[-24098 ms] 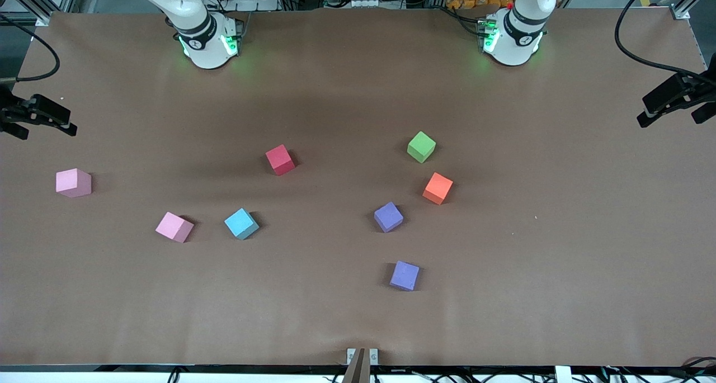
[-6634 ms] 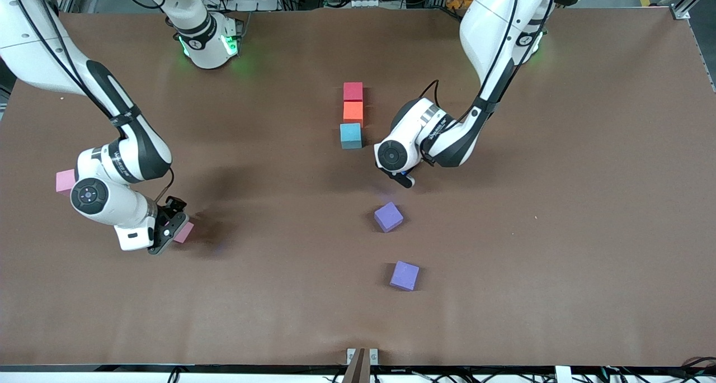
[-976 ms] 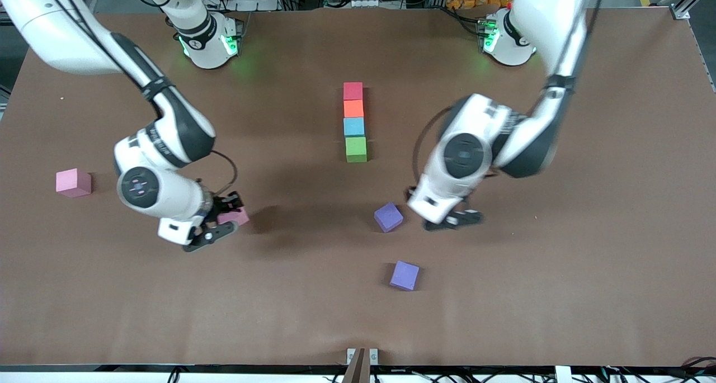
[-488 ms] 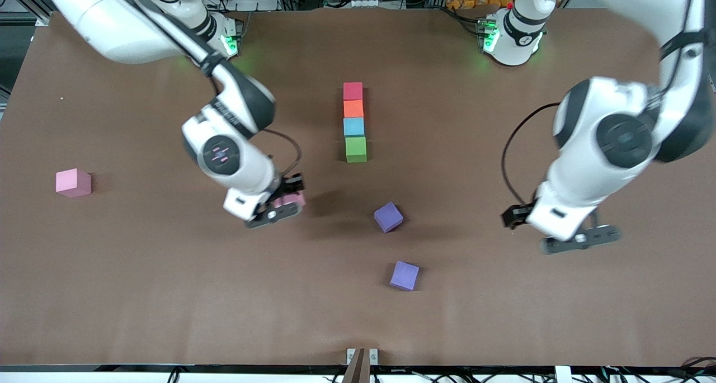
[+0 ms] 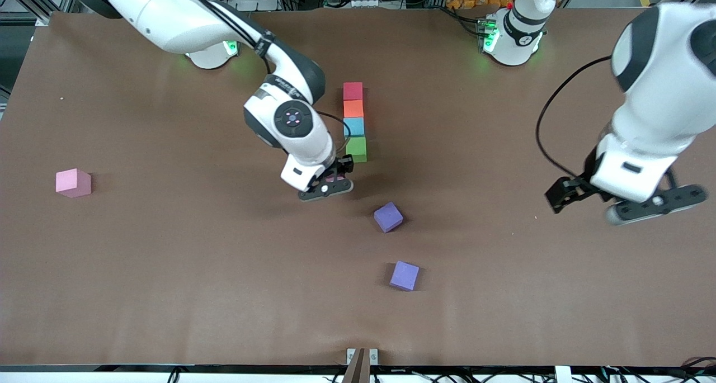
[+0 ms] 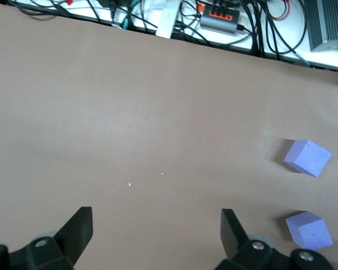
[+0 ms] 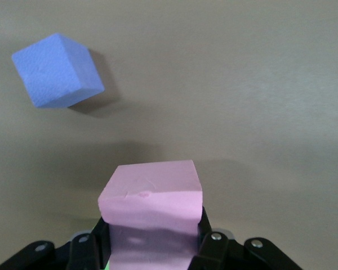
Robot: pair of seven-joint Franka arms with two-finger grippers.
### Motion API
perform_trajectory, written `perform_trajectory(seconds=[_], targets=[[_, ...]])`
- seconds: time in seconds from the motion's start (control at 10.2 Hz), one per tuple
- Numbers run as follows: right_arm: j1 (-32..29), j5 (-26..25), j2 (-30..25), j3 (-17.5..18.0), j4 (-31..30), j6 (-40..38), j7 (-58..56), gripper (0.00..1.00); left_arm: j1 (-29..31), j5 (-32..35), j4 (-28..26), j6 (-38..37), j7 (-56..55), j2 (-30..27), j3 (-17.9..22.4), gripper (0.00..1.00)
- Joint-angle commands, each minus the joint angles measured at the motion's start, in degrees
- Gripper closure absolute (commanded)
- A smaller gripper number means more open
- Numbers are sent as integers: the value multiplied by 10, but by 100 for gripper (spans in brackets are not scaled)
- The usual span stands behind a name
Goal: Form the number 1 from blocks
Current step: 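Retract the left arm while the right gripper carries the pink cube to the column, then place the pink cube below the green cube and open the right gripper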
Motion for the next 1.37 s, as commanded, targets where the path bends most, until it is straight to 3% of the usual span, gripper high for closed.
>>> perform_trajectory(seconds=[0.0,0.2,0.59,0.88,1.27], targets=[[77,6,17,-58,15,33,22,100,32,-23,-17,-23,37,-39,-11,0],[127,5,30,-93,15,52,43,100,64,-76,-24,-45,152,-66,-8,0],[132,13,37,-97,14,52,96,100,62,-81,-28,-82,160,-110,-5,0],[133,43,49,-97,13,53,113,100,78,-118,-25,-130,243,-123,-4,0],[142,46,51,-97,8,50,154,100,85,-125,-22,-135,240,-124,-4,0]])
